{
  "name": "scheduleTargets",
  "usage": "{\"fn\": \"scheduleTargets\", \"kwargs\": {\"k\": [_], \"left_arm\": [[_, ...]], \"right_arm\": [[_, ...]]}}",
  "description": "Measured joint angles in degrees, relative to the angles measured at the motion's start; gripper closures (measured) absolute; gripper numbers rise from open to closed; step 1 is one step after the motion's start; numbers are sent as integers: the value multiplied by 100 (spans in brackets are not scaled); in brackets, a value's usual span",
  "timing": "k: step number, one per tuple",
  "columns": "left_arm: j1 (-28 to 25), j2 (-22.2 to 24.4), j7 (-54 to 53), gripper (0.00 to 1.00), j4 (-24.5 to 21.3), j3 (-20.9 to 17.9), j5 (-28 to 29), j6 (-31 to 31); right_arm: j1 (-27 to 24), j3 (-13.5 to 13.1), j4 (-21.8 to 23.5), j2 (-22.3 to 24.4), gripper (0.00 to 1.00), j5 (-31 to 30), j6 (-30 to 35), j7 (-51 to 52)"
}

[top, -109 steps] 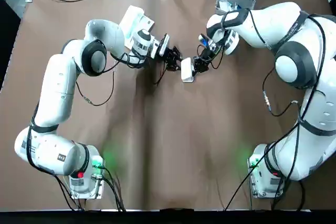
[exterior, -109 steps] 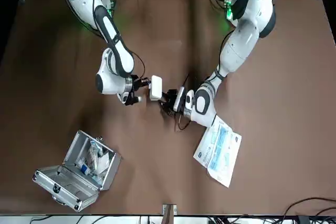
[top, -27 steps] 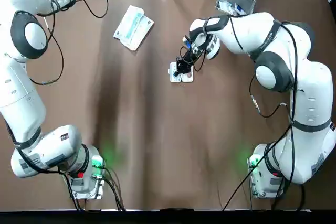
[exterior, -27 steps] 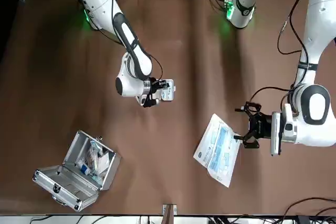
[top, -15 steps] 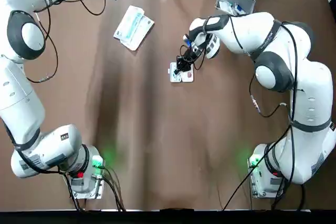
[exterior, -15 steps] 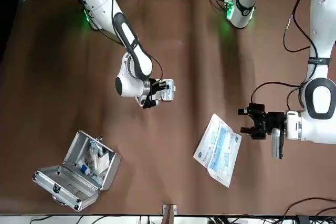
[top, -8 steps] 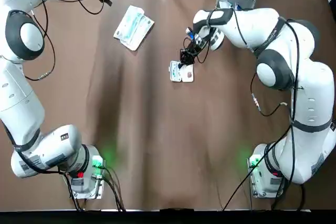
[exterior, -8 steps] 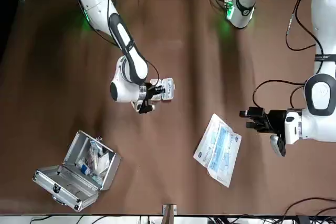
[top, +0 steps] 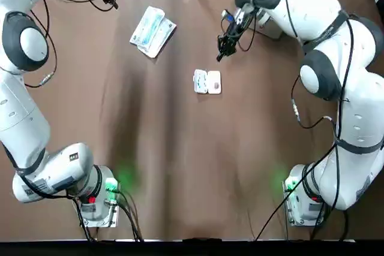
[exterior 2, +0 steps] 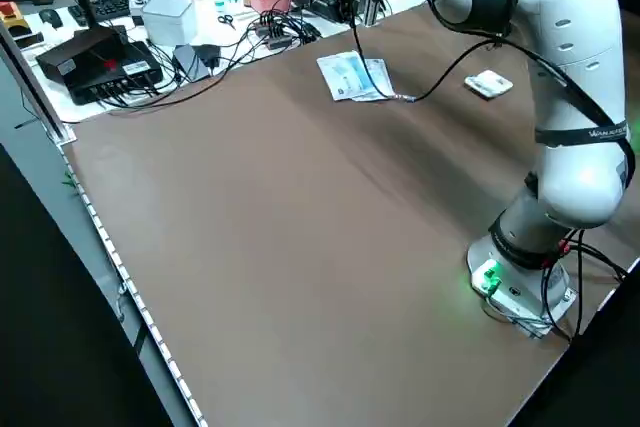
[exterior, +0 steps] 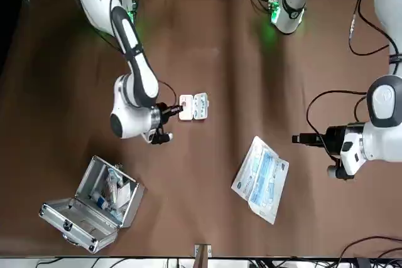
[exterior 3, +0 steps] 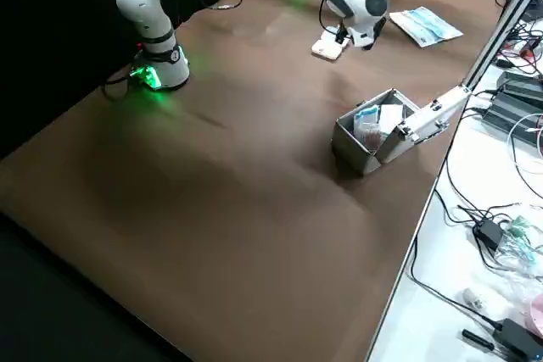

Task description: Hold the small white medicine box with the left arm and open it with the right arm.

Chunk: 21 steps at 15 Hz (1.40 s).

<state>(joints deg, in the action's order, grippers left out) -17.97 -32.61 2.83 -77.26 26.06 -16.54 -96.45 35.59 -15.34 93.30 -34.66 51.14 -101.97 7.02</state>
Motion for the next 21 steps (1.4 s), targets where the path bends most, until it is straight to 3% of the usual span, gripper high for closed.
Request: {"fn": "scheduleTargets", "kwargs": {"k": [3,6,9,14,21], "left_arm": [[172,103,220,0,-11,-1,668,160],[328,210,708,0,-45,0,1522,261],[389,417,1226,0,-146,0,2143,346],[381,1032,1397,0,-466,6,2554,549],[404,1676,1410,0,-435,342,2554,1383]], "right_arm": [[-6,-487,-478,2,97,-462,721,-26],[-13,-792,-925,3,94,-1104,1117,-55],[-12,-1191,-1360,4,91,-1363,1570,-73],[-15,-1733,-1954,7,76,-1857,2050,-73],[-4,-1891,-2318,422,15,-2870,2272,-78]]}}
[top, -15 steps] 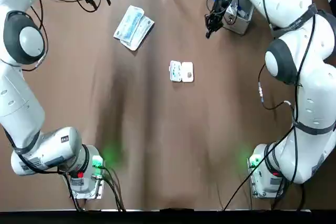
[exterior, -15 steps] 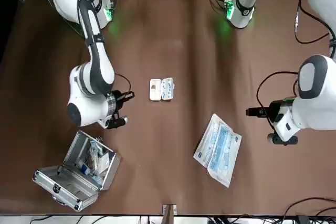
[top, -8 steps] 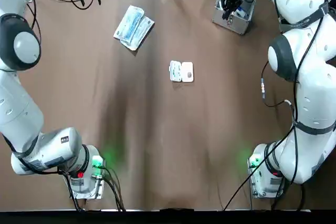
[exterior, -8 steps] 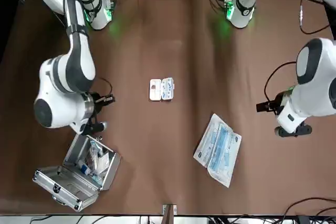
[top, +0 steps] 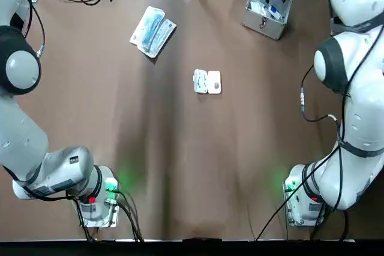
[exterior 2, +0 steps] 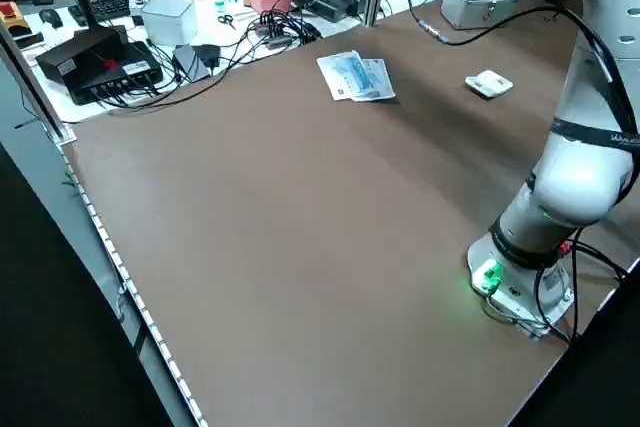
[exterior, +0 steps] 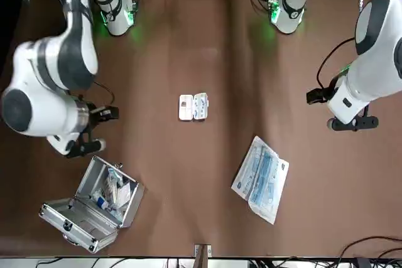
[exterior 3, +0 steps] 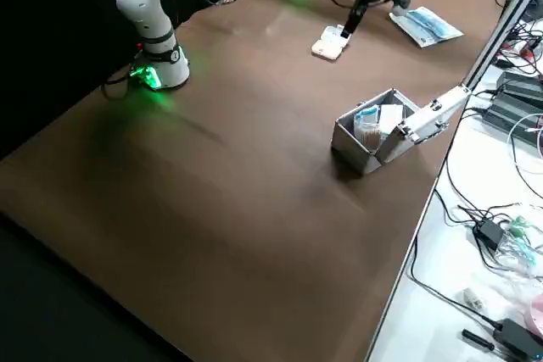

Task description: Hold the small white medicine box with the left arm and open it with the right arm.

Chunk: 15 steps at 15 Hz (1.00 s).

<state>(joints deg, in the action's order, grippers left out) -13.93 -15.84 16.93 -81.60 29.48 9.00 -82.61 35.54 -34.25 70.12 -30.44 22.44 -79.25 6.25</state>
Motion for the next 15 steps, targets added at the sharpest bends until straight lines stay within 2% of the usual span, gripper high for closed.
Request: {"fn": "scheduleTargets", "kwargs": {"k": [1,7,13,15], "left_arm": [[-2,67,-6,0,29,20,0,44],[-169,92,-16,0,43,-45,1,39],[-307,93,-22,0,182,-46,0,-79],[-234,102,-26,0,215,-165,-1,-79]], "right_arm": [[-11,-110,-11,245,1,-42,145,-2],[-66,-504,-12,834,1,-68,401,-2],[-65,-515,-9,1188,1,-739,492,-2],[-243,-393,-5,1356,1,-835,644,-2]]}}
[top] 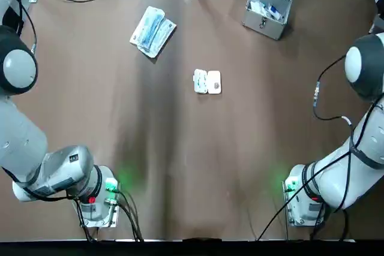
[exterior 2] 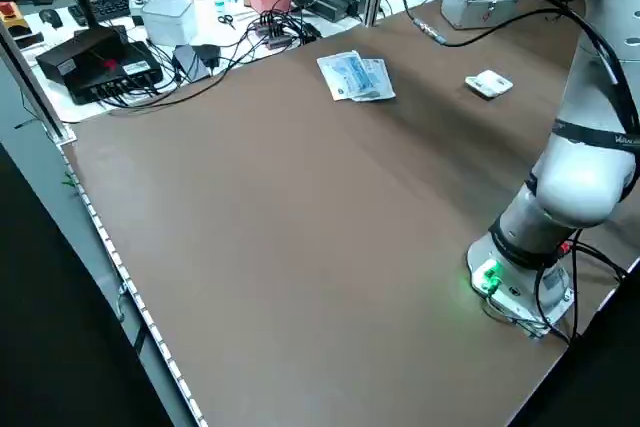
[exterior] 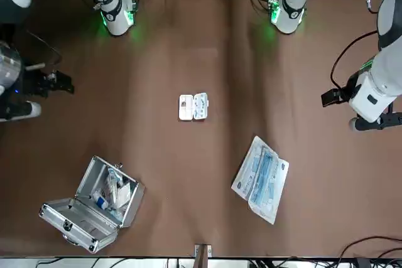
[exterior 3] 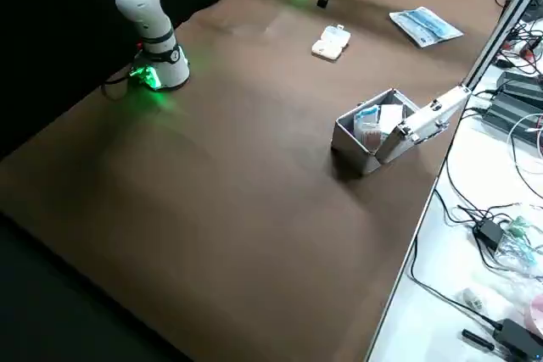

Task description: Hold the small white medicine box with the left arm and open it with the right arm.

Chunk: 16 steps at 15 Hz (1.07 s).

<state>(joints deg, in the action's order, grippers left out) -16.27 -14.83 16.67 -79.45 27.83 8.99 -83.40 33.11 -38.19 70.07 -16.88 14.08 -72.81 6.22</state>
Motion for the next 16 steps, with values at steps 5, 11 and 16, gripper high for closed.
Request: {"fn": "scheduleTargets", "kwargs": {"k": [5,11,16], "left_arm": [[1058,232,-545,0,17,-1433,-580,-116],[1523,782,-875,0,-581,-2063,-701,-664],[1525,804,-878,0,-599,-2069,-701,-712]], "right_arm": [[-2051,2265,94,473,1,-562,94,-3],[-3073,3304,645,1271,1,-833,-204,-11],[-3080,3327,1354,2010,1,-976,-589,-27]]}}
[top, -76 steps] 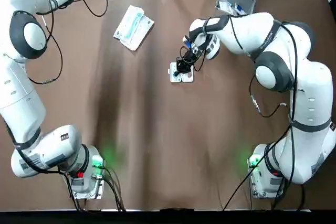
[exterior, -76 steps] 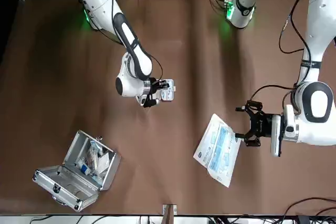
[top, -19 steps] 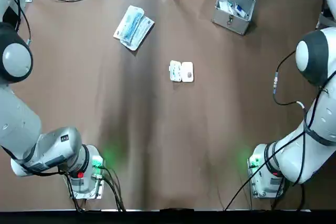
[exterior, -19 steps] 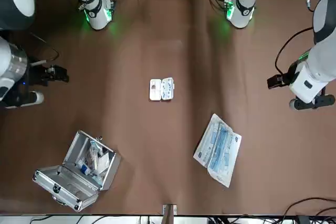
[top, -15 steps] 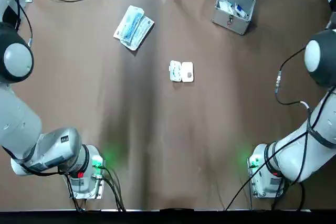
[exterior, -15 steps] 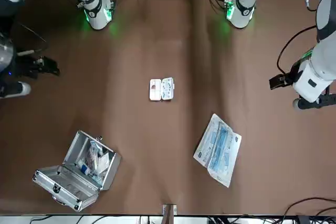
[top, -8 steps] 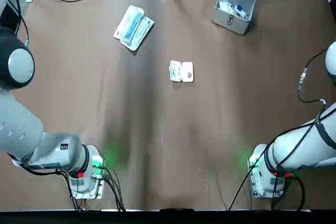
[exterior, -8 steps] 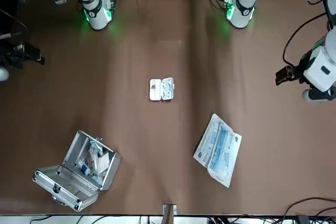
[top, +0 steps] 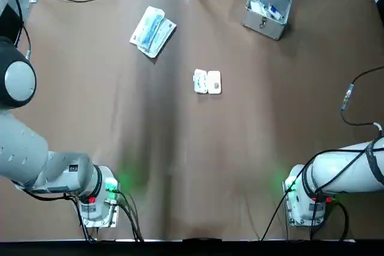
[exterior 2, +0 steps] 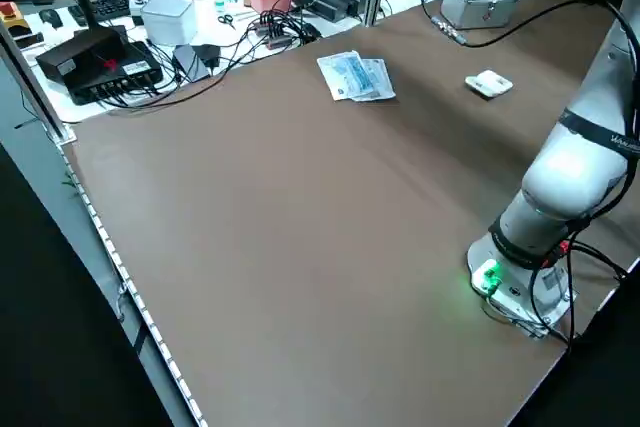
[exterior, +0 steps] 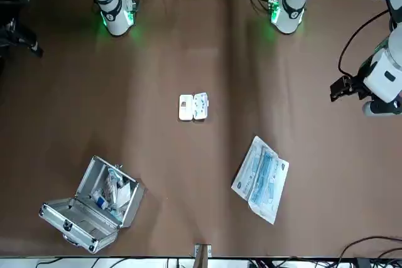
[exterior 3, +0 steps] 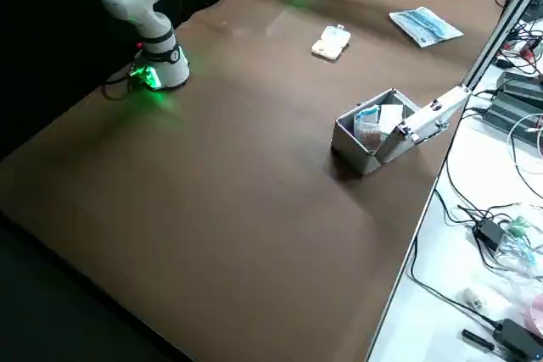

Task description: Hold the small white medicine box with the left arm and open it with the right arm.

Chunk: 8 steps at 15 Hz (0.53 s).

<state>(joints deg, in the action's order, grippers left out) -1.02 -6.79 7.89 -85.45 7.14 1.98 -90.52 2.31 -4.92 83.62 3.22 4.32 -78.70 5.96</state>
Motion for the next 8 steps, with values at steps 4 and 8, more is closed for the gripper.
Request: {"fn": "scheduleTargets", "kwargs": {"k": [4,8], "left_arm": [[11,0,-1,0,99,1,0,-74],[23,3,0,0,312,5,0,-74]], "right_arm": [[-5,4,66,31,1,-32,-23,-166],[-38,-1,116,31,1,-115,-97,-206]]}}
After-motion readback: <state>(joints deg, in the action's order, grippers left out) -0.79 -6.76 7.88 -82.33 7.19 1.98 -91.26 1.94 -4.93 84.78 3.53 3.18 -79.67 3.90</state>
